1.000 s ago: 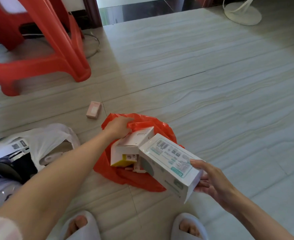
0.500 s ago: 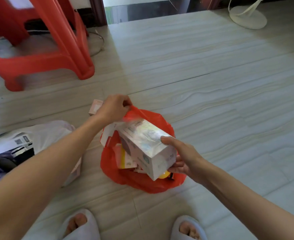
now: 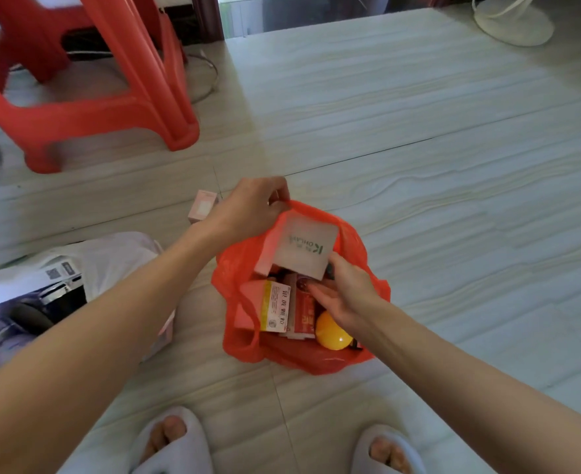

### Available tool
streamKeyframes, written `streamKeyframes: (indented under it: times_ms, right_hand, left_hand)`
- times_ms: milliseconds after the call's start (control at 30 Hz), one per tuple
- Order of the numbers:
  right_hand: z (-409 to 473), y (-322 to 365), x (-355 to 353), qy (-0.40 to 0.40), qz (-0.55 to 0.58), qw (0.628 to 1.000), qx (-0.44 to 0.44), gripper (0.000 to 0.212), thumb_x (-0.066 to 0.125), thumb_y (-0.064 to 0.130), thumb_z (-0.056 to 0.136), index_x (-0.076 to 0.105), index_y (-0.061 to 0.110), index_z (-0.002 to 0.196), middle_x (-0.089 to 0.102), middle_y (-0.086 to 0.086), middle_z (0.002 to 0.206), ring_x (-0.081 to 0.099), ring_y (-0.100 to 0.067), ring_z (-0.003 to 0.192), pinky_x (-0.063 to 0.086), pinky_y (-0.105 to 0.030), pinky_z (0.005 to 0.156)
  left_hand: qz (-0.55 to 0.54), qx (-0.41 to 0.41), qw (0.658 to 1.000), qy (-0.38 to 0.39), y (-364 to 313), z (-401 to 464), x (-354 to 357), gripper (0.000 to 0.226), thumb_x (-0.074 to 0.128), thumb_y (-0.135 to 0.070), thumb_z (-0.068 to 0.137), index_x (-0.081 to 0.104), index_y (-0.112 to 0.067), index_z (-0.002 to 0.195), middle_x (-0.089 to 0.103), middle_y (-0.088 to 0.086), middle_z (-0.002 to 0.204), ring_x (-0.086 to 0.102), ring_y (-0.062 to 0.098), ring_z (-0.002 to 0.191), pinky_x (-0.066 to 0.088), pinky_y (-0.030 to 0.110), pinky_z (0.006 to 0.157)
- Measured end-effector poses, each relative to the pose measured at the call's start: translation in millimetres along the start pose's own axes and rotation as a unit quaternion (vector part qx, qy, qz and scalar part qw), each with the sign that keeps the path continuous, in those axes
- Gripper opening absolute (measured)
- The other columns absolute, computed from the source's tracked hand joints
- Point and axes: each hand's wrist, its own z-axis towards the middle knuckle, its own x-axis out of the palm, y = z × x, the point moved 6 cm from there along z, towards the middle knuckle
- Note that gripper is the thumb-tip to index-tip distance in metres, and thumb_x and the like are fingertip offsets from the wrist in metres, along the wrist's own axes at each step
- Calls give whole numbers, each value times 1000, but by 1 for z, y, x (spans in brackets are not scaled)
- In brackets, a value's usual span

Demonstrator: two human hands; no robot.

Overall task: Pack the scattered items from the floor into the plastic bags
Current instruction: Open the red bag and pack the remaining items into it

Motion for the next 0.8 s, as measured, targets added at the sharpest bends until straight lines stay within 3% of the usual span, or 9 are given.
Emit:
streamKeyframes:
  times_ms: [67, 200, 267, 367, 500, 633, 700, 800]
  right_hand:
    - [5, -1, 2, -2, -40, 999, -6, 31, 48, 19, 94, 49, 10, 124, 57, -13, 123, 57, -26, 108, 47, -35, 87]
    - [-3, -8, -11, -4, -128, 992, -6, 21, 47, 13, 94, 52, 10, 114, 57, -17, 122, 56, -30, 110, 47, -37, 91]
    - [-10, -2, -25, -36, -213, 975, -57, 15, 49, 14, 94, 56, 9, 106, 61, -19, 115, 59, -32, 107, 50, -41, 94]
    - [-19, 18, -35, -59, -287, 944, -150, 23, 51, 18, 92, 54, 8, 113, 63, -9, 105, 63, -25, 97, 53, -42, 89]
    - [-25, 49, -31, -84, -391, 878, -264, 21, 53, 22, 91, 59, 14, 109, 62, 0, 101, 60, -16, 93, 51, -31, 79]
    - [-21, 69, -4, -72, -444, 809, -379, 19, 55, 19, 90, 62, 11, 106, 59, 2, 99, 54, -9, 92, 37, -13, 73]
    - [-11, 77, 15, -64, -488, 762, -421, 23, 54, 23, 91, 62, 12, 109, 59, -2, 105, 54, -12, 96, 34, -14, 78]
    - [12, 87, 45, -56, -591, 669, -447, 38, 46, 40, 93, 55, 20, 124, 51, -4, 129, 45, -20, 120, 34, -31, 97]
  left_hand:
    - [3, 11, 1000, 7, -3, -3, 2, 14, 54, -15, 88, 63, -12, 98, 60, 2, 89, 51, 15, 80, 32, -1, 55]
    - [-14, 11, 999, 31, 7, -9, 11, 9, 57, -13, 86, 63, -10, 93, 60, 2, 81, 59, 23, 80, 43, 25, 67]
    - [2, 6, 1000, 22, 14, -13, 8, 9, 58, -17, 86, 64, -14, 92, 60, -3, 80, 58, 16, 78, 44, 25, 69]
    - [-5, 14, 1000, 15, 20, -20, 5, 9, 61, -21, 86, 67, -16, 91, 60, -6, 79, 59, 12, 76, 50, 26, 73]
    - [-50, 14, 997, 60, 29, -31, 10, 7, 64, -17, 84, 67, -16, 91, 59, -9, 77, 55, 5, 72, 42, 7, 64]
    - [-85, -1, 991, 102, 46, -31, 10, 5, 60, -24, 87, 64, -20, 87, 61, -10, 75, 57, 3, 70, 42, 16, 68]
    - [-61, -44, 994, 84, 67, -23, 5, 15, 55, -28, 90, 64, -17, 92, 65, 0, 85, 60, 12, 77, 45, 23, 72]
    - [26, -124, 990, 59, 107, -7, 3, 23, 51, -21, 92, 60, -5, 106, 62, 13, 109, 60, 26, 94, 41, 26, 75]
